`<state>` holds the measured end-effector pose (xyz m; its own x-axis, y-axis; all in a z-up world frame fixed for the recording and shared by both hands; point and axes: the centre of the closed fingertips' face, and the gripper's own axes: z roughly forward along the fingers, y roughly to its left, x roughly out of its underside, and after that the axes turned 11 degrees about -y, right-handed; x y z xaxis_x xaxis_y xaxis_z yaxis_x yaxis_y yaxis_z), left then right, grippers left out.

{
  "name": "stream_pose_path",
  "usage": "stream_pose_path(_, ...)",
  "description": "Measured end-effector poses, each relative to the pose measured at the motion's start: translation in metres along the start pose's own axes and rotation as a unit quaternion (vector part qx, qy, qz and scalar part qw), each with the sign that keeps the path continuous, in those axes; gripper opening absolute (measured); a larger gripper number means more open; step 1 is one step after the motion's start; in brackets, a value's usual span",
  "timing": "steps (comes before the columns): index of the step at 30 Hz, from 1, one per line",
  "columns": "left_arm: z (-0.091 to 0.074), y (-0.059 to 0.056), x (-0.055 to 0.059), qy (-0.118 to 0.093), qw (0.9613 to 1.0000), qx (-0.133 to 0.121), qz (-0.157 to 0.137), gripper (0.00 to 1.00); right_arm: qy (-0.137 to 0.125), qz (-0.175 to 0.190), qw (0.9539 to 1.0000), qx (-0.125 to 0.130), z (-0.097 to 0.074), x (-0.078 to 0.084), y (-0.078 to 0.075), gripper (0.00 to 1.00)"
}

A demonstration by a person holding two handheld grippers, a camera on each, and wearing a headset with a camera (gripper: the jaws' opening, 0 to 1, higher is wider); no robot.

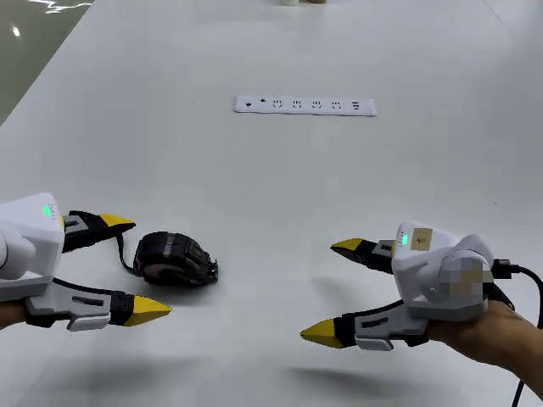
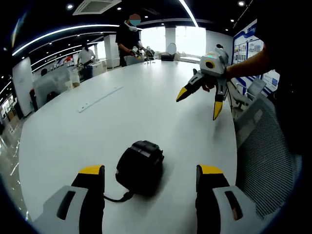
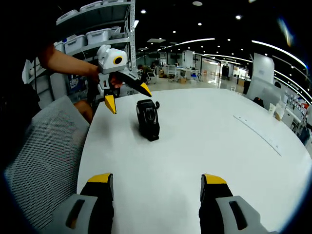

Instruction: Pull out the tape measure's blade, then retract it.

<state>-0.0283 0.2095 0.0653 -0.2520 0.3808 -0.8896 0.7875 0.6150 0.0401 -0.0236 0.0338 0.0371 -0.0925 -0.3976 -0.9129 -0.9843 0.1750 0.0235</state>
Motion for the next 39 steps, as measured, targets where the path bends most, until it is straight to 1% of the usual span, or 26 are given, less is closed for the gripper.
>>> stream_pose_path(2, 0.001, 0.002, 0.001, 0.006, 1.0000, 0.005, 0.004, 0.70, 0.000, -0.004, 1.0000, -0.007, 0.004, -0.001, 0.000, 0.70)
stream_pose_path(4, 0.002, 0.003, 0.001, 0.009, 0.9998, 0.013, 0.009, 0.68, -0.002, -0.011, 0.9998, -0.016, 0.008, -0.003, 0.001, 0.66)
stream_pose_path(8, 0.005, 0.006, 0.004, 0.022, 0.9993, 0.026, 0.019, 0.63, -0.002, -0.020, 0.9994, -0.027, 0.014, -0.005, 0.000, 0.62)
stream_pose_path(9, 0.005, 0.006, 0.004, 0.027, 0.9988, 0.035, 0.023, 0.61, -0.003, -0.026, 0.9991, -0.033, 0.017, -0.005, -0.001, 0.60)
stream_pose_path(11, 0.006, 0.009, 0.005, 0.032, 0.9979, 0.041, 0.038, 0.57, -0.004, -0.032, 0.9987, -0.039, 0.021, -0.008, -0.001, 0.57)
stream_pose_path(14, 0.007, 0.013, 0.006, 0.040, 0.9971, 0.050, 0.041, 0.55, -0.008, -0.041, 0.9980, -0.048, 0.027, -0.011, -0.003, 0.55)
stream_pose_path(18, 0.008, 0.016, 0.007, 0.050, 0.9957, 0.062, 0.048, 0.52, -0.012, -0.051, 0.9968, -0.061, 0.034, -0.013, -0.003, 0.48)
stream_pose_path(21, 0.009, 0.018, 0.011, 0.062, 0.9939, 0.074, 0.053, 0.48, -0.012, -0.058, 0.9954, -0.075, 0.041, -0.014, -0.001, 0.44)
stream_pose_path(23, 0.009, 0.019, 0.012, 0.066, 0.9931, 0.079, 0.056, 0.46, -0.012, -0.062, 0.9948, -0.081, 0.045, -0.015, -0.001, 0.41)
stream_pose_path(25, 0.010, 0.019, 0.014, 0.074, 0.9917, 0.088, 0.057, 0.43, -0.012, -0.064, 0.9942, -0.086, 0.050, -0.016, -0.001, 0.40)
stream_pose_path(27, 0.010, 0.021, 0.016, 0.079, 0.9907, 0.092, 0.061, 0.41, -0.011, -0.066, 0.9934, -0.094, 0.056, -0.017, -0.001, 0.37)
stream_pose_path(29, 0.011, 0.021, 0.017, 0.085, 0.9896, 0.097, 0.063, 0.40, -0.009, -0.071, 0.9924, -0.100, 0.061, -0.018, 0.000, 0.37)
stream_pose_path(32, 0.011, 0.021, 0.021, 0.095, 0.9874, 0.109, 0.064, 0.36, -0.009, -0.078, 0.9908, -0.111, 0.068, -0.019, 0.000, 0.33)
stream_pose_path(34, 0.011, 0.021, 0.022, 0.098, 0.9859, 0.116, 0.071, 0.34, -0.008, -0.079, 0.9898, -0.118, 0.073, -0.021, 0.000, 0.32)
stream_pose_path(38, 0.012, 0.022, 0.022, 0.103, 0.9837, 0.126, 0.077, 0.32, -0.007, -0.083, 0.9882, -0.128, 0.083, -0.023, 0.000, 0.29)
stream_pose_path(39, 0.013, 0.022, 0.023, 0.107, 0.9825, 0.130, 0.081, 0.32, -0.006, -0.083, 0.9879, -0.131, 0.086, -0.024, 0.000, 0.29)
